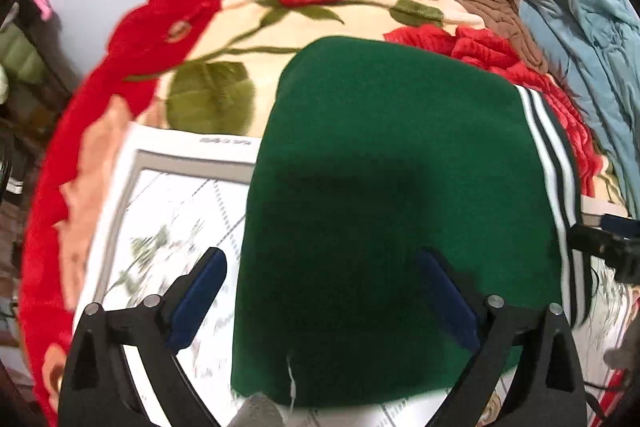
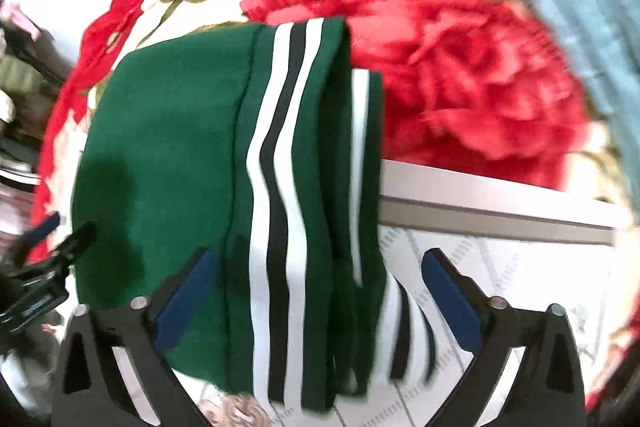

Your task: Fold large clothes

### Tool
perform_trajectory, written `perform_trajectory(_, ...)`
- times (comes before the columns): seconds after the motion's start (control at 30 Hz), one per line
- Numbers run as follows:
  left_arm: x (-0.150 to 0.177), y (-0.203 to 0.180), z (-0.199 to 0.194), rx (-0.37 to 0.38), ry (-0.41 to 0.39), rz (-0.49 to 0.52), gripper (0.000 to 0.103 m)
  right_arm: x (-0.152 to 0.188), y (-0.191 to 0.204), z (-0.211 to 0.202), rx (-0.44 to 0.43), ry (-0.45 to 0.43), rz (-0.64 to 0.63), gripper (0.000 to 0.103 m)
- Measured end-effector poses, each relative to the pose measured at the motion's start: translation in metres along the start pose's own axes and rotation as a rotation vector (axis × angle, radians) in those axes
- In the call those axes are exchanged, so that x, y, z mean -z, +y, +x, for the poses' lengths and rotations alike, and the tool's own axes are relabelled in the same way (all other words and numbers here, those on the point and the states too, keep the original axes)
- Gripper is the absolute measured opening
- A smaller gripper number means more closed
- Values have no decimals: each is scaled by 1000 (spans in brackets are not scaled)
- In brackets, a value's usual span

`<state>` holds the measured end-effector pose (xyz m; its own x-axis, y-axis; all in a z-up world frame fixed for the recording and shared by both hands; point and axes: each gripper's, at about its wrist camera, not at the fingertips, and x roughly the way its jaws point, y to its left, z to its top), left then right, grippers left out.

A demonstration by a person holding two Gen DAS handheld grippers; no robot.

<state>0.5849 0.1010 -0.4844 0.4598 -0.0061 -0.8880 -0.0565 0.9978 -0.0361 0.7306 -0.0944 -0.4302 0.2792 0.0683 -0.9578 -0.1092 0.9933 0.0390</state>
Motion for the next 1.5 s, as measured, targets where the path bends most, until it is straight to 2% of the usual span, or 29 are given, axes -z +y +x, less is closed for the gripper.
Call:
perform_trajectory(0.07,7,-5,-18,-28,-14,-10,99,24,6,-21,64,-19,-19,103)
perform_trajectory(0.2,19,-13,-65,-63,-31,-28,99,90,-31,-63,152,-64,-21,103)
perform_trajectory(0.27,22,-20,-94,-67,-48,-21,99,109,-31,-89,199,-84,-21,103)
perform_trajectory(0.43,27,-30,-170,-53,-87,8,100,155,-24,-180,257,-140,6,103)
perform_trajectory(0.63,49,-37,-284,-31,-143,4,100,207,-16,-305,300,-233,26,103)
perform_trajectory(0.83,76,-38,-392,-9,-199,-9,100,266,-19,-438,316,-314,37,103)
perform_trajectory(1.03,103,-40,-482,-5,-240,-32,100,317,-18,-543,297,-380,21,103)
perform_trajectory(1.23,120,-44,-539,-23,-289,-45,99,358,-13,-626,273,-461,-17,103)
perform_trajectory(1.5,138,-43,-582,-53,-312,-86,100,390,-10,-690,260,-518,-24,103)
